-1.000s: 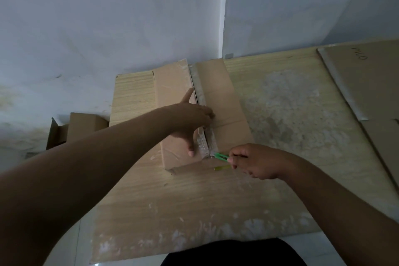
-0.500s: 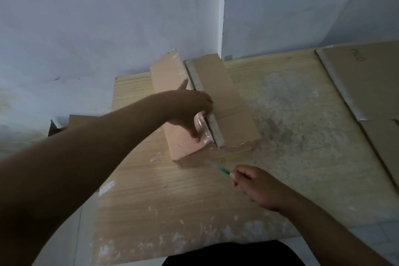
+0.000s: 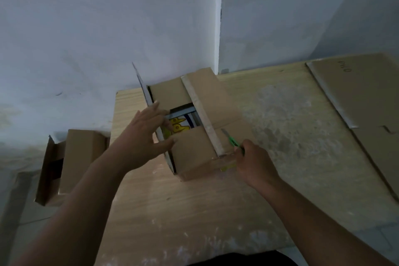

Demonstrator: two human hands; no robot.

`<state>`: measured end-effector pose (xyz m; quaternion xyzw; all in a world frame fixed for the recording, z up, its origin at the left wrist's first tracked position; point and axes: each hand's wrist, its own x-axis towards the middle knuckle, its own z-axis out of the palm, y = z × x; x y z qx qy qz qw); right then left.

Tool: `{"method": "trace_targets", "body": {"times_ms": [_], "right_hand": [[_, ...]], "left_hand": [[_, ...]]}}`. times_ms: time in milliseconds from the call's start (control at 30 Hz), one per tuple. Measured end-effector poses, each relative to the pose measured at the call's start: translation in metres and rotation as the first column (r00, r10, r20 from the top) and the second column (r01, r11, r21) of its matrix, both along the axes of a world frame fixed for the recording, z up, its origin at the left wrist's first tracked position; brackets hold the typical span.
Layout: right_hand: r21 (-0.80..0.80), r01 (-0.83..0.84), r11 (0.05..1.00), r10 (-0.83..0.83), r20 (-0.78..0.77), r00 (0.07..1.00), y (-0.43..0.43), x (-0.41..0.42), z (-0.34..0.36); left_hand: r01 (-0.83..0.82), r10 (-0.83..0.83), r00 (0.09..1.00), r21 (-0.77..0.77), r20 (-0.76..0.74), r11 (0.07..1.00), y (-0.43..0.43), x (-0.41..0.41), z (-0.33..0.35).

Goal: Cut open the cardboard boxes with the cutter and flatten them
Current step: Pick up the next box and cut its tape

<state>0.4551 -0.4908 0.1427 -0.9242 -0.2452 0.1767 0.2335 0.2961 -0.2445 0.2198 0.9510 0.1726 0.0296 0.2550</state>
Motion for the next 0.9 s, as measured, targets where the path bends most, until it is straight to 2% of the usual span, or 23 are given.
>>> {"method": "trace_targets", "body": {"times_ms": [67,133,200,300,400,467,633,700,800,900], "right_hand": [[-0.015,0.003,1.000,-0.002,0.034,0.999,0.007,-0.007,0.002],[-0.070,0.016,0.997,-0.017,-0.009,1.000,0.014,-0.013,-0.003],[-0.089,0.067,0.994,-0.071,-0.039,0.997,0.018,-0.016,-0.010],[-0.051,0.143,0.988,-0.148,-0.115,0.982,0.021,-0.019,-0.014],[0.025,0.224,0.974,-0.209,-0.269,0.940,0.020,-0.019,-0.011],[0.058,0.240,0.969,-0.216,-0.274,0.937,0.017,-0.026,-0.006],[0.021,0.122,0.992,-0.117,-0.151,0.982,-0.010,-0.067,0.001],[-0.039,0.061,0.997,-0.065,-0.116,0.991,-0.022,-0.079,-0.003],[-0.056,0.034,0.998,-0.040,-0.109,0.993,-0.031,-0.086,-0.001],[-0.037,0.073,0.997,-0.078,-0.161,0.984,-0.030,-0.084,0.004]], "left_hand": [[-0.016,0.043,0.971,0.118,-0.234,0.993,0.006,-0.014,0.009],[0.023,0.100,0.884,0.256,-0.457,0.967,0.007,-0.020,0.004],[0.012,0.123,0.814,0.229,-0.568,0.973,0.000,-0.018,-0.017],[-0.155,0.145,0.866,0.019,-0.479,0.988,-0.026,-0.008,-0.061],[-0.261,0.242,0.928,-0.033,-0.283,0.965,-0.051,0.014,-0.084],[-0.202,0.199,0.950,0.015,-0.240,0.979,-0.057,0.037,-0.086],[0.025,-0.006,0.959,0.060,-0.284,0.998,-0.038,0.101,-0.077],[0.163,-0.096,0.940,0.181,-0.328,0.970,-0.033,0.119,-0.075],[0.377,-0.237,0.889,0.332,-0.393,0.865,-0.027,0.134,-0.080],[0.425,-0.274,0.875,0.361,-0.400,0.830,-0.024,0.134,-0.092]]}}
